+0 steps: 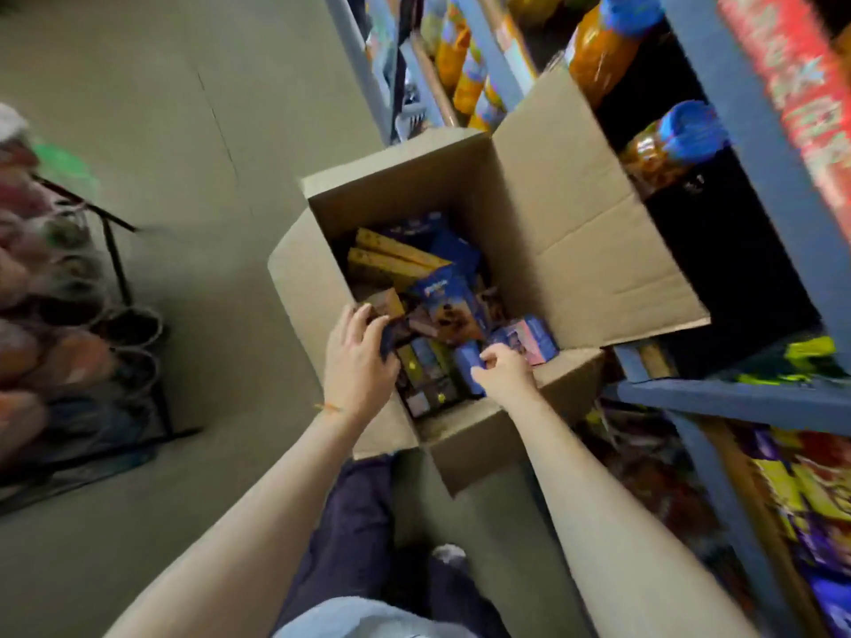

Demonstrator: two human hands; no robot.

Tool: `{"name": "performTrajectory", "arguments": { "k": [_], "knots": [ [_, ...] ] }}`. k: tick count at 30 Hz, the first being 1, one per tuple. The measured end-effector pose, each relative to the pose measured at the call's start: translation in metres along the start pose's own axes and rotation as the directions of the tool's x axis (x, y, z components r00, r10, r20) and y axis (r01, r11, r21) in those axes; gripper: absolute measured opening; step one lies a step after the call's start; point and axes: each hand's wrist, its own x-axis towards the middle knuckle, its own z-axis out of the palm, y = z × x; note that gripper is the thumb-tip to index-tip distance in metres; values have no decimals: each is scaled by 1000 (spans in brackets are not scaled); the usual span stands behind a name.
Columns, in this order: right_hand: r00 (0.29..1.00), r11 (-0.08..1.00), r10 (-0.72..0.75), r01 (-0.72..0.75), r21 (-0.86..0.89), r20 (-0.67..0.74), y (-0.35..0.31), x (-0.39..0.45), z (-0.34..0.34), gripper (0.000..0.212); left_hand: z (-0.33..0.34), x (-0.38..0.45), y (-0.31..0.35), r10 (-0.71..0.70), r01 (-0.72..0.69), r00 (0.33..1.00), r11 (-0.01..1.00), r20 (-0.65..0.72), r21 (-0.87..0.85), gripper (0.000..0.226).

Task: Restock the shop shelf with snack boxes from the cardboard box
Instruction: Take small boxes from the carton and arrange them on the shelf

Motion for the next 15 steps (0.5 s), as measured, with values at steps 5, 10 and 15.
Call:
{"name": "performTrajectory", "arguments": {
  "k": [5,10,15],
  "knots": [
    [987,948,154,-131,-291,55,2,37,35,65,28,-1,-8,16,-18,999,999,33,42,57],
    [981,912,194,-180,-369,1,3,47,36,50,32,-1,-11,23,-26,999,997,35,78,58],
    [985,950,155,-168,-262,-70,-4,31,9,41,28,1,-7,3,-12,998,992,68,129,65]
  ]
}}
